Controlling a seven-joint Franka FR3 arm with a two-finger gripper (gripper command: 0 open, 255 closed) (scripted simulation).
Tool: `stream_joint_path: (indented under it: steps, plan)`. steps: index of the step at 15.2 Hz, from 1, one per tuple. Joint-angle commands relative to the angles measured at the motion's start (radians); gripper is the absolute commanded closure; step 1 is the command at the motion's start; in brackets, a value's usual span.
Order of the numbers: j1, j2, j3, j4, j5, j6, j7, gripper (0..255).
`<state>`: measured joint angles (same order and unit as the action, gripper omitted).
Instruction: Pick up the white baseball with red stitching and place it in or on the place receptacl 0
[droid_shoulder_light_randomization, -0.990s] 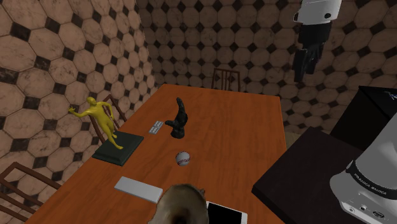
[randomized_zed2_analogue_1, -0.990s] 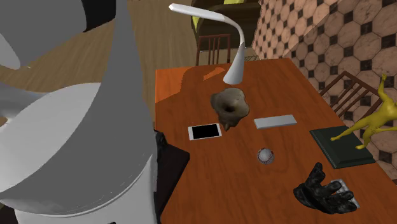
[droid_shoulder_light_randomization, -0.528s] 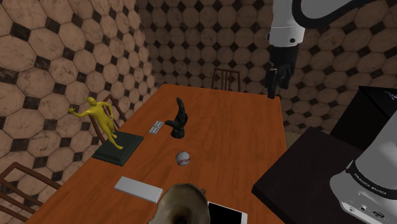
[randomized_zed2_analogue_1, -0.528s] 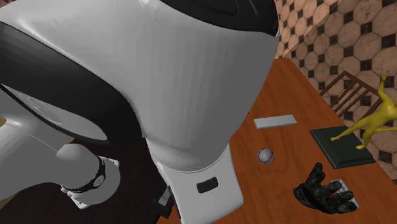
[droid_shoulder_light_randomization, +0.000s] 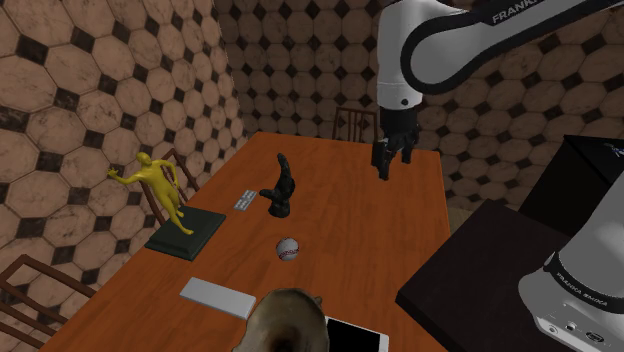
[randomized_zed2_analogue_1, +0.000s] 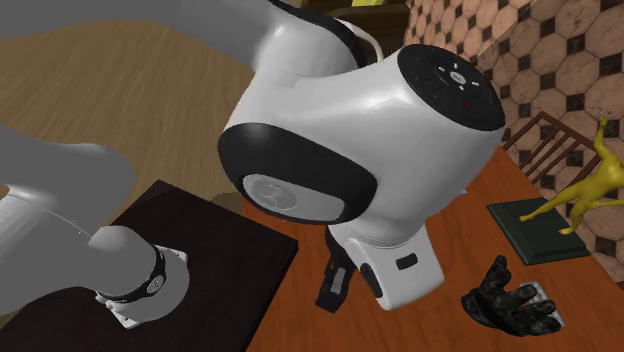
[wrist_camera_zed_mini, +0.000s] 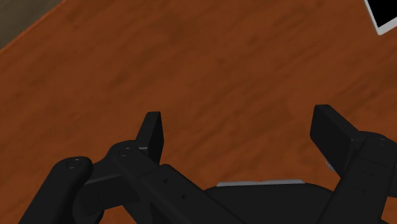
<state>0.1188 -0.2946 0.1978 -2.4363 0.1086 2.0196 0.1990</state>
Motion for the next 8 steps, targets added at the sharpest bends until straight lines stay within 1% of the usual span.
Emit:
stream_joint_path:
  steps: [1, 4, 8]
  plan:
    - [0.011, 0.076, 0.027, 0.029, -0.003, 0.051, 0.034, 0]
    - [0.024, 0.188, 0.058, 0.082, -0.022, 0.113, 0.082, 0]
    - [0.045, 0.341, 0.088, 0.17, -0.067, 0.179, 0.151, 0]
